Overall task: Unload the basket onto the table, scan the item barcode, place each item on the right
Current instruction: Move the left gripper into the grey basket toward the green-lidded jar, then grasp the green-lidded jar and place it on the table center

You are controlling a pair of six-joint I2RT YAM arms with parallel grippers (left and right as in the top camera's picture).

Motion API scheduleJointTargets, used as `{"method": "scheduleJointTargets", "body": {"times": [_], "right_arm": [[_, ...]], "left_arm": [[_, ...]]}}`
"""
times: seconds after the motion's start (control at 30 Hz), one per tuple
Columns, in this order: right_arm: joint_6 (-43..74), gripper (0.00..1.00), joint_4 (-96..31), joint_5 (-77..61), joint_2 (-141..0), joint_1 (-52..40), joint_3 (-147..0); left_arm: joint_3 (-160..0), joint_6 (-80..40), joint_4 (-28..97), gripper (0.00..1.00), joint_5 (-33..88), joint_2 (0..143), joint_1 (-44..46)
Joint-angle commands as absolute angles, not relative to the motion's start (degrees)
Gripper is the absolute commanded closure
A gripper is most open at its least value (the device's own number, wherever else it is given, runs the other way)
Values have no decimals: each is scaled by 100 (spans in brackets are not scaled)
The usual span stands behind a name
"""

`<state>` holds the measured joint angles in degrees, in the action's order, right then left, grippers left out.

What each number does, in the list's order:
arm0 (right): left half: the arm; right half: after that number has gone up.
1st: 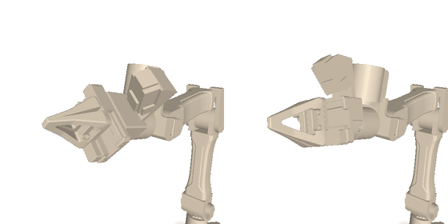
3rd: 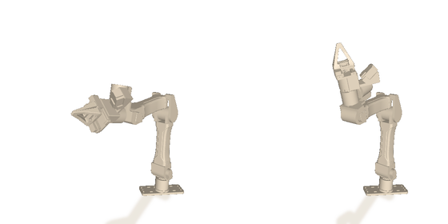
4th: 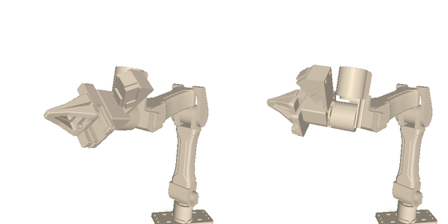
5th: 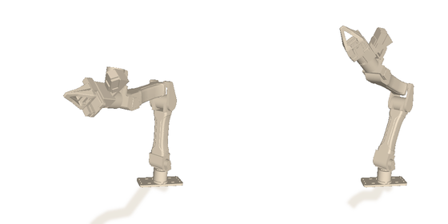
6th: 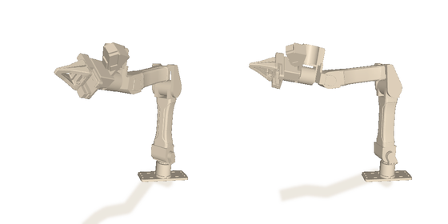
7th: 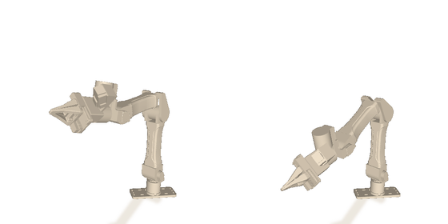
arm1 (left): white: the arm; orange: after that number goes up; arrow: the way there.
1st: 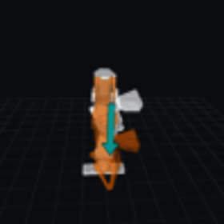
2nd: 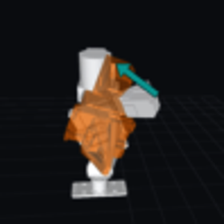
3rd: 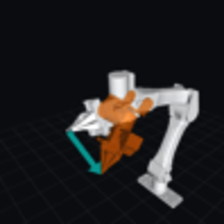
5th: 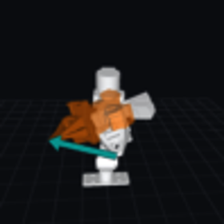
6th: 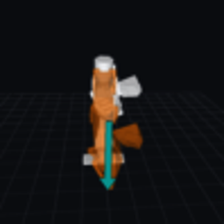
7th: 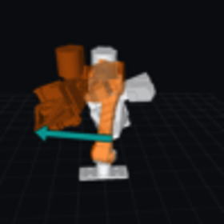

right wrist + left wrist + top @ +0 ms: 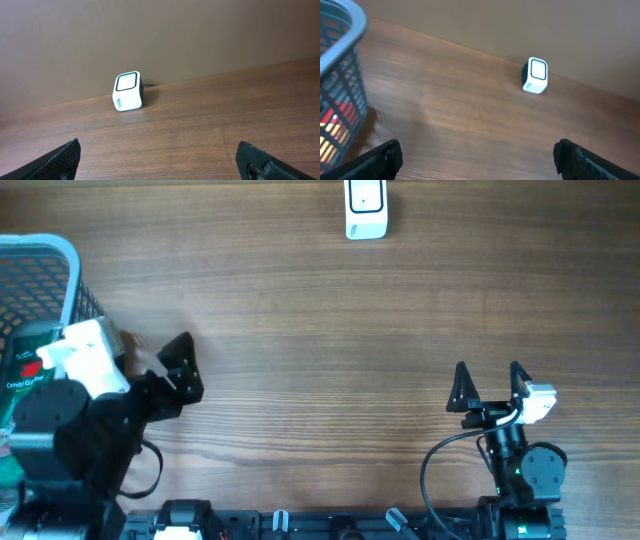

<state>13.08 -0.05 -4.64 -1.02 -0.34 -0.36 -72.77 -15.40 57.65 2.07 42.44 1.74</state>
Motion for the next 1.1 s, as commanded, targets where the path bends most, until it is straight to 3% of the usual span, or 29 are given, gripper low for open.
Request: {"method": "scheduleJointTargets", "body": {"times": [0.0,0.13,0.2,0.4,0.57,0.9,1.07], "right_arm": [[1203,0,12,-425,-93,-10,-30],[1203,0,12,-425,-93,-10,-30],[1203,0,12,-425,-93,-10,-30],[1203,0,14,-425,-93,-10,-30],[1205,0,12,-425,-93,-10,-30],[1203,0,12,-423,-93,-10,-30],[1203,0,12,-425,-93,-10,-30]], "left_arm": [[-7653,-1879,5601,0,-161,4418,134],[-9417,-2738,6484,0,-2130,5551,-183],[-10486,-3148,7179,0,-2475,6442,-950],[-10827,-4698,8403,0,-1966,7511,-3326],[-10645,-5756,9408,0,-1732,7996,-4753],[-8296,-5435,7760,0,-1520,8029,-5026],[-8040,-5433,7640,0,-1518,8549,-5028]]}}
